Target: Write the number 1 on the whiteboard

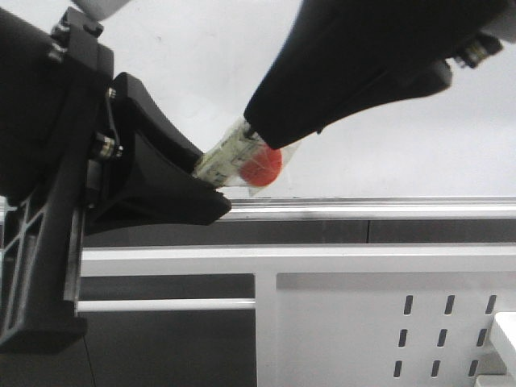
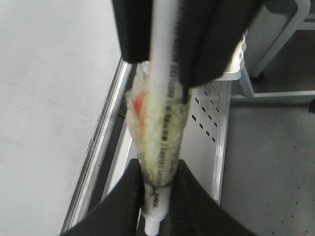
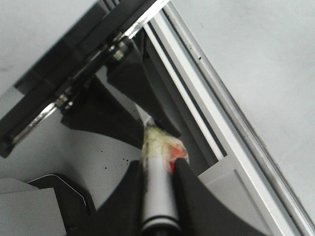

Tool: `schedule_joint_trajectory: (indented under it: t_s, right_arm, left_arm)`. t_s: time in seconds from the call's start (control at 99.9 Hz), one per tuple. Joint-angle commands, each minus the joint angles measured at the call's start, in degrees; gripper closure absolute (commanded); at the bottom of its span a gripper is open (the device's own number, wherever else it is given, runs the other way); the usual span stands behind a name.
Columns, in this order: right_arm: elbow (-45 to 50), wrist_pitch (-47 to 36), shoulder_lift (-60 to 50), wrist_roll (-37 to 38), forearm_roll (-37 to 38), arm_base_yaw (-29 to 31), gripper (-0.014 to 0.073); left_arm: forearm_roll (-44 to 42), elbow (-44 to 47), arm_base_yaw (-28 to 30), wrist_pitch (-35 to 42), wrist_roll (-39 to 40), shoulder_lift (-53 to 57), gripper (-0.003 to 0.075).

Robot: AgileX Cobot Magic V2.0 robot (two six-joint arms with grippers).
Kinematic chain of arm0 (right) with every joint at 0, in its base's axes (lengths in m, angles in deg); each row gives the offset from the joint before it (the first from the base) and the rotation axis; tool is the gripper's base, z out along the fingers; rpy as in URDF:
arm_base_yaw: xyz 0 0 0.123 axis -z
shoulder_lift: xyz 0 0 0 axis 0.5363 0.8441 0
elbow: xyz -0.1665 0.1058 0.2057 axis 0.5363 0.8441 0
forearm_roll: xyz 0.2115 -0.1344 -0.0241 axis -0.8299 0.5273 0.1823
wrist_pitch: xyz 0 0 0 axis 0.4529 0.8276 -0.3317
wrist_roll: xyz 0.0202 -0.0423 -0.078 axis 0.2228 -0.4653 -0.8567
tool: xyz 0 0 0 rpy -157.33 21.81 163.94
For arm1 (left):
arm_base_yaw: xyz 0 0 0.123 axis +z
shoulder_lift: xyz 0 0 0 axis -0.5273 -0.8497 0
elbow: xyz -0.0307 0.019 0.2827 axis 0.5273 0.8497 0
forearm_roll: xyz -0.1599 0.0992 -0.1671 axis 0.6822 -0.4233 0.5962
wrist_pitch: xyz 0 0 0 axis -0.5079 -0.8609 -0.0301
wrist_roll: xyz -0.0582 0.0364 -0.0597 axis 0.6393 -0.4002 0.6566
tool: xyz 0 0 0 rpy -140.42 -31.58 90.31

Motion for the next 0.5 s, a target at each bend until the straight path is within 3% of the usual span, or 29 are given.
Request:
schedule_joint_trajectory:
  t_s: [0.0,0.2,0.27,0.39,0.491]
  right_arm:
    - [-2.1,-4.5,-0.8,-0.4,0.3,-0.1,0.0669]
    - [-2.1,-5.1,-0.8,-0.4,0.3,-0.1,0.0669]
    - [-2.1,-5.1,-0.8,-0.4,0.3,-0.1,0.0671]
    - [-2.1,-5.7,-0.8,-0.4,0.3,-0.1,0.0671]
    - [-2.1,-6.6,-1.4,-0.4,0.3,-0.1,0.0671]
  left_arm:
    - [0.7,-1.9,-0.5,1.9,0.3,1.5,0.0740]
    - [0.9,-1.9,-0.5,1.5,0.3,1.5,0.0701]
    - [0.9,-1.9,-0.5,1.5,0.3,1.5,0.0599]
    - [1.1,-1.9,-0.5,1.5,0.3,1.5,0.0353]
    - [1.6,-1.9,-0.5,0.6,0.3,2.1,0.0270]
